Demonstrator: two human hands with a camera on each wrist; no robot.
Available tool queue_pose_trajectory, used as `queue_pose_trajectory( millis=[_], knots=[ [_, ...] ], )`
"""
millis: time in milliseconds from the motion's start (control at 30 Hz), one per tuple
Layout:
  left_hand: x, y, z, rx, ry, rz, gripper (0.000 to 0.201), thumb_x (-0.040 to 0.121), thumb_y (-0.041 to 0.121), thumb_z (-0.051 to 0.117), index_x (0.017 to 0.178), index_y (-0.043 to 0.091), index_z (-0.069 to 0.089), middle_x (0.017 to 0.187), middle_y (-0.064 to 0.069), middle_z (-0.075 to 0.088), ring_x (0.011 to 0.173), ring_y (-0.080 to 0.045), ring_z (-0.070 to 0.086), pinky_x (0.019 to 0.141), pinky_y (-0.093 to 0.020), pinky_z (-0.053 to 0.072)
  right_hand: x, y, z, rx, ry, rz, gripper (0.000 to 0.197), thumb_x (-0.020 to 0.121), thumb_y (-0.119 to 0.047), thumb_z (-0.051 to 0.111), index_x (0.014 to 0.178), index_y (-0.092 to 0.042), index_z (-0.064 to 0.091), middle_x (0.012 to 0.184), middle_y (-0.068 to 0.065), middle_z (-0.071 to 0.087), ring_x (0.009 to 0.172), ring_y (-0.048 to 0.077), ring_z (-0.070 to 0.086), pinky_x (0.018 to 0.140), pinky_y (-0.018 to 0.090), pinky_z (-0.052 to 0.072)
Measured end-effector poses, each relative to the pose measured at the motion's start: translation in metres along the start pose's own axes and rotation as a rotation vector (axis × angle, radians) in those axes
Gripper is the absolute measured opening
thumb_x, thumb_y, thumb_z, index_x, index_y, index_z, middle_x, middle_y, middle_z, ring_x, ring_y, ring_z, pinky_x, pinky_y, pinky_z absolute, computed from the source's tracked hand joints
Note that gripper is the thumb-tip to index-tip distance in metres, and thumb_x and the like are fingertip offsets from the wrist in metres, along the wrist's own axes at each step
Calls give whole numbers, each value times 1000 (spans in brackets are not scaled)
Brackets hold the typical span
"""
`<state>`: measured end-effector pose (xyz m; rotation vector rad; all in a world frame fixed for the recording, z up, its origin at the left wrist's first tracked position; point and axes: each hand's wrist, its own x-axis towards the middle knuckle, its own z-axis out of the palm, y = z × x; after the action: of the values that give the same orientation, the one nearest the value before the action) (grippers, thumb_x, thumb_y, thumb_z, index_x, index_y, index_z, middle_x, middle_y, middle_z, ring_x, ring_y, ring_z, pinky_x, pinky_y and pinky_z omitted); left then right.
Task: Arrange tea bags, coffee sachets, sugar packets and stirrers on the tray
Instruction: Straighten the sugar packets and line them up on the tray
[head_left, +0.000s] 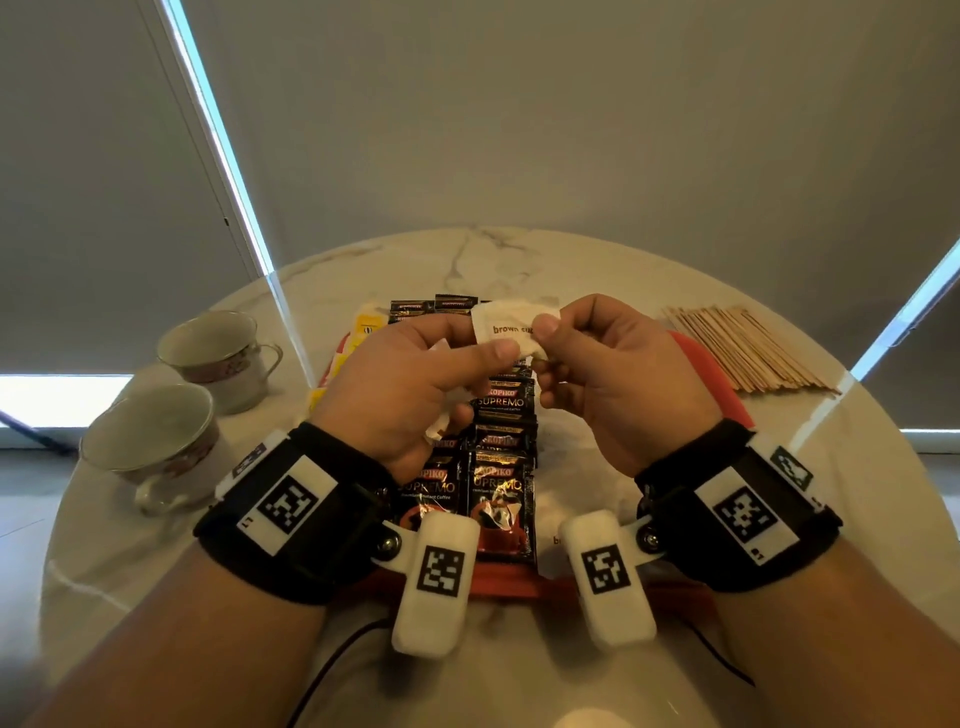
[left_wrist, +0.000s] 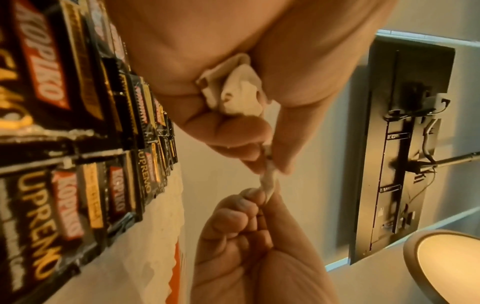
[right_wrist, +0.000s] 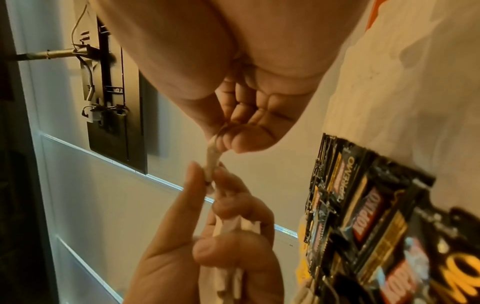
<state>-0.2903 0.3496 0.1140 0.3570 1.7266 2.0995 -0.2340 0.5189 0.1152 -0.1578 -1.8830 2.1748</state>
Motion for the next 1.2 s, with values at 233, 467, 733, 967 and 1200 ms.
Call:
queue_pose_trajectory(
  millis=[233,467,733,967,1200],
  knots=[
    [-2,-2,0,161,-19,-20,16,70,22,85,85,21,81,81,-8,69,59,-14,55,45,-24,40,-2,-11,-8,-185,-23,62,8,89,-8,73,97,-4,71,78,7,72,65,13,62,57,27,49],
    [-2,0,7,155,61,-37,17,99,24,70,91,10,77,82,-8,73,59,-14,58,45,-26,43,-17,-21,-23,-404,-52,75,8,90,-5,73,97,-8,76,81,13,75,65,15,66,61,27,57],
    [0,9,2,-94,161,-140,4,97,13,64,99,10,66,71,-3,62,54,-12,54,41,-21,41,-34,-11,-48,-619,-61,279,5,90,-7,75,91,-12,77,74,9,74,64,19,66,71,36,59],
    [2,10,-2,-113,150,-140,5,97,12,64,101,10,64,74,-3,62,55,-12,54,41,-22,42,-37,-10,-41,-790,-86,360,3,91,-13,74,92,-13,77,75,9,76,57,11,65,56,21,54],
    [-1,13,-2,-125,152,-150,7,97,13,64,103,9,63,74,-3,61,55,-12,54,42,-21,42,-39,-12,-40,-828,-64,381,4,87,-19,79,86,-15,80,73,9,76,57,12,65,59,24,56]
  ],
)
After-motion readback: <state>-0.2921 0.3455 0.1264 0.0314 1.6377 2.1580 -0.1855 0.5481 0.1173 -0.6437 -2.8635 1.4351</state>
